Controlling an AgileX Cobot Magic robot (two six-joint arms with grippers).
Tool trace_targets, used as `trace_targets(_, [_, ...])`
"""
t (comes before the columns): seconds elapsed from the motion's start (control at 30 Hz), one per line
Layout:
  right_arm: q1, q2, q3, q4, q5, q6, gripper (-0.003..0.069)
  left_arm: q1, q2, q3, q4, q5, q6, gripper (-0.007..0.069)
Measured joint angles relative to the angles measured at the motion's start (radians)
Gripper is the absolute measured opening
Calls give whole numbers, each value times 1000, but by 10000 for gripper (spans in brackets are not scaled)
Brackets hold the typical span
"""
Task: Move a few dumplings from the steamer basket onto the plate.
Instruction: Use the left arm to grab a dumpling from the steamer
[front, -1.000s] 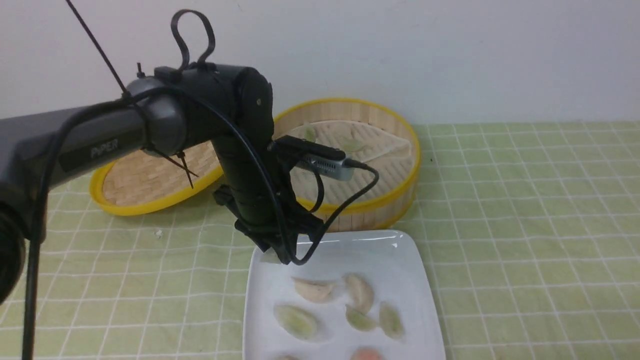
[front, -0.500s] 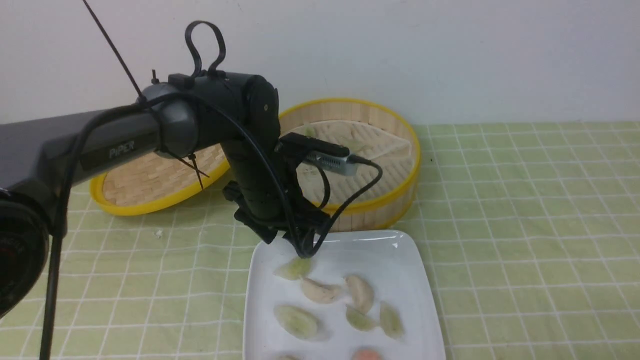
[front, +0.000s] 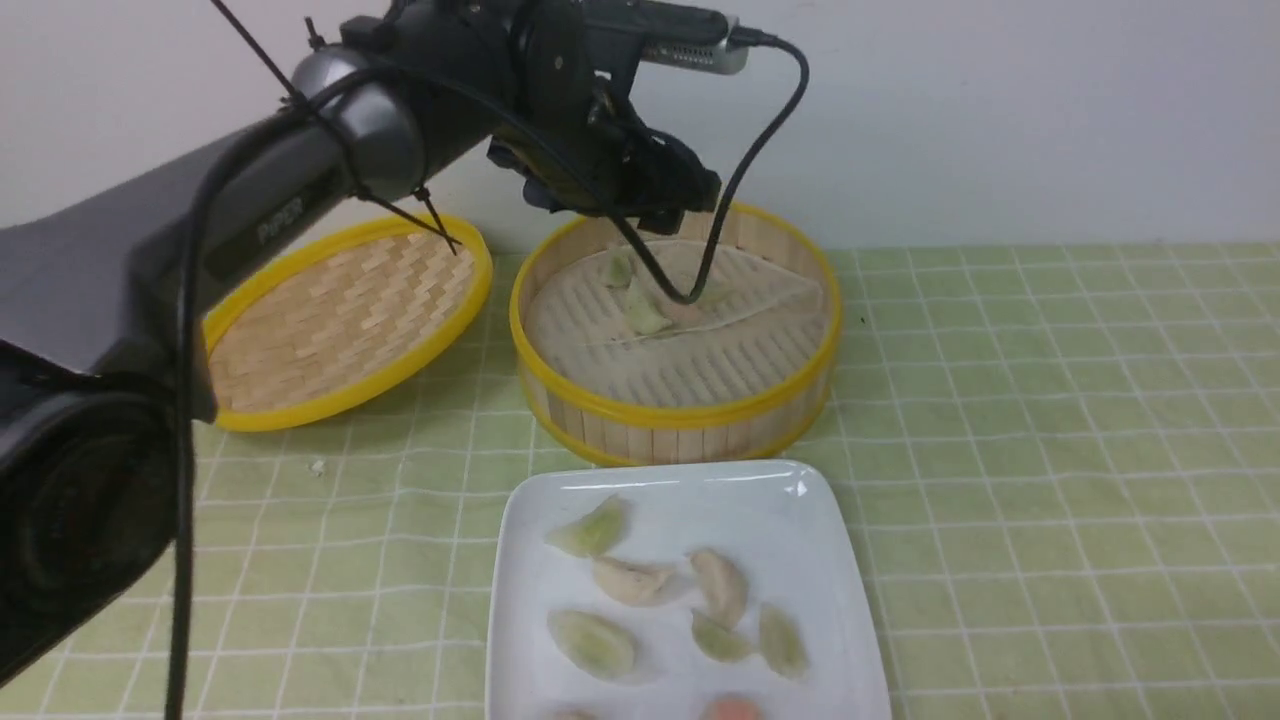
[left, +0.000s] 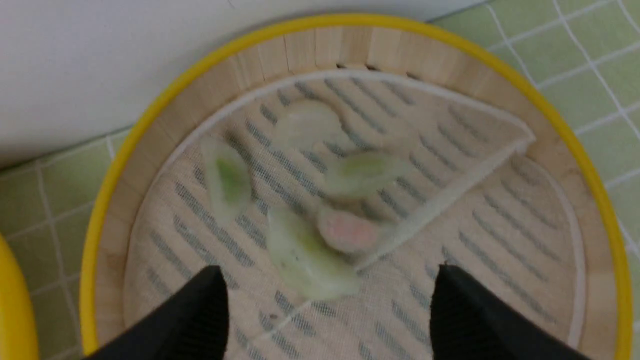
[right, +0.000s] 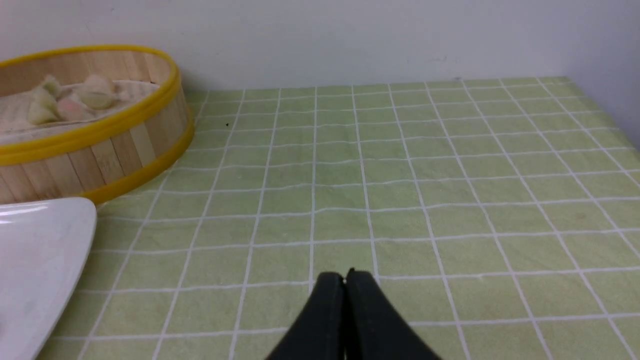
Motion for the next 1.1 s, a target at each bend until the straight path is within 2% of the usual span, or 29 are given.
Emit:
trace_targets(0.33, [0,0,0,0,0,0,-15,7,193,-48,50,-82,-25,487])
trace_targets(0.8, [0,0,0,0,0,0,-15,13,247,-51,62,-107,-32,484])
trace_targets(0.87, [0,0,0,0,0,0,-15,13,247,-51,61,-107,-33,460])
trace_targets(0.93, [0,0,0,0,0,0,-15,13,247,-51,53,-103,-33,398])
trace_targets(1.0, [0,0,0,0,0,0,-15,13,247,-52,30,-98,-33,285])
trace_targets(1.07, [0,0,0,0,0,0,-15,13,243,-56,20,-96,-33,206])
trace_targets(1.1, [0,0,0,0,0,0,-15,13,240,-56,17,-86,-33,196])
